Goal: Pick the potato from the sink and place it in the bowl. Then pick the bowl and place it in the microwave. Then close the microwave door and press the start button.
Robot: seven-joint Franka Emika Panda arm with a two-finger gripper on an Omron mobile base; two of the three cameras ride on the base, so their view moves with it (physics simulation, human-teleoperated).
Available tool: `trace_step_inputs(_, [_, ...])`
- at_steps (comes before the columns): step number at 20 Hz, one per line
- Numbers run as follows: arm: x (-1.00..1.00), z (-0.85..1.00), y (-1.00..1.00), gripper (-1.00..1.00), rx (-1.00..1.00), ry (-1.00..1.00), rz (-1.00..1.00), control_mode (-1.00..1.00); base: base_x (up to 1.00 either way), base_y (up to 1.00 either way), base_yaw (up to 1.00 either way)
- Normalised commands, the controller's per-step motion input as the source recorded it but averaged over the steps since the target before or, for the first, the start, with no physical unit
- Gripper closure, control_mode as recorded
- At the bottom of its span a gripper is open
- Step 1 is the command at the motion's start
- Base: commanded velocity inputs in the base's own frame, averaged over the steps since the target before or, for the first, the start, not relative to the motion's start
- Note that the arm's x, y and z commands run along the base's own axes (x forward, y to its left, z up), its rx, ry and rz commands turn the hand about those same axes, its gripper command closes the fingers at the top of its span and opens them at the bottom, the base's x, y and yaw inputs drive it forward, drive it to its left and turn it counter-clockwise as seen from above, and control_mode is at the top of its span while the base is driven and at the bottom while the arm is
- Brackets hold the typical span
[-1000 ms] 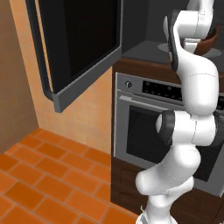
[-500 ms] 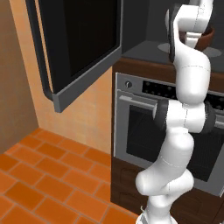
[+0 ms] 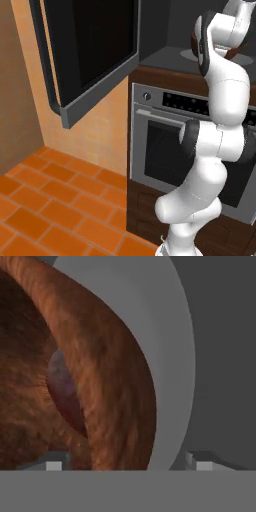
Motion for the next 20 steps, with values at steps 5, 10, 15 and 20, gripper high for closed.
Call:
trace_step_inputs(5, [0.24, -0.27, 0.23, -1.00, -0.08, -0.31, -0.01, -1.00, 0.00, 0.00, 0.00])
trace_step_inputs(10, [0.00, 0.00, 0.20, -1.00, -0.05, -0.34, 0.00, -1.00, 0.00, 0.00, 0.00])
trace_step_inputs(15, [-0.23, 0.10, 0.27, -1.00, -0.05, -0.35, 0.00, -1.00, 0.00, 0.00, 0.00])
trace_step_inputs(20, [-0.95, 0.23, 0.37, -1.00, -0.07, -0.07, 0.00, -1.00, 0.00, 0.00, 0.00])
